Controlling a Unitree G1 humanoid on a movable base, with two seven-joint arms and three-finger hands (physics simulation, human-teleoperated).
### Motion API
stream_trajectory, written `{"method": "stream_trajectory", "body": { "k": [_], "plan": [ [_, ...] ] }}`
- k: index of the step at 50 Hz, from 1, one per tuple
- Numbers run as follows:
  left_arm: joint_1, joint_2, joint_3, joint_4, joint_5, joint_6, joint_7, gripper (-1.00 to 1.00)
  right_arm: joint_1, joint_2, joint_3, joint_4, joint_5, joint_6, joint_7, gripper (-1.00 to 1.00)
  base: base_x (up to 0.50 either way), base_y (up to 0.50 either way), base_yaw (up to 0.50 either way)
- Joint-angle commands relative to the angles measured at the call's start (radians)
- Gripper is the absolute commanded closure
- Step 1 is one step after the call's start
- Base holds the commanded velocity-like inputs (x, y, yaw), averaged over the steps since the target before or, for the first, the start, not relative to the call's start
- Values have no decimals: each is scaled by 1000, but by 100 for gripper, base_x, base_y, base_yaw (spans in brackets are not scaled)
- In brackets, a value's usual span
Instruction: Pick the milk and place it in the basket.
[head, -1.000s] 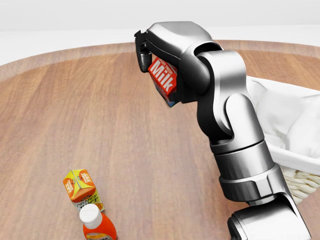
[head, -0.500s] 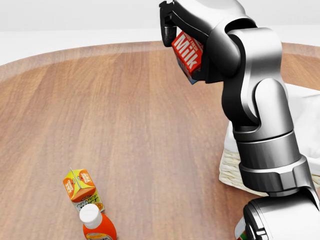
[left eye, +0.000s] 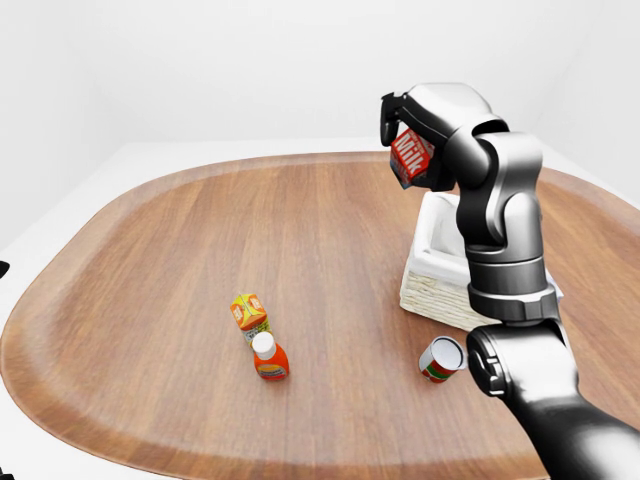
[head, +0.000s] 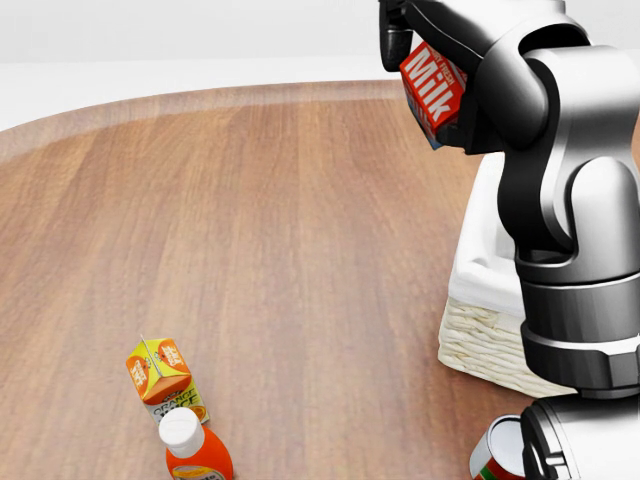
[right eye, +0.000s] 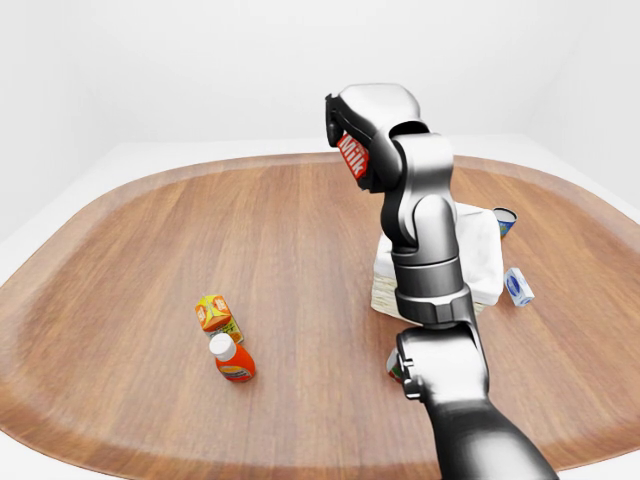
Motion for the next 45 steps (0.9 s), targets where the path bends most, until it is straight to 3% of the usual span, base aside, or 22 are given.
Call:
{"method": "stream_trajectory", "body": {
  "k": [1,33,45],
  "plan": [
    [0,0,0,0,0,1,1,-100,13,-36,-17,-51,22,0,0,100,0,0,0],
    [0,0,0,0,0,-1,1,-100,97,-146,-73,-3,69,0,0,100,0,0,0],
    [0,0,0,0,1,-1,2,-100,137,-154,-77,14,87,0,0,100,0,0,0]
  ]
}}
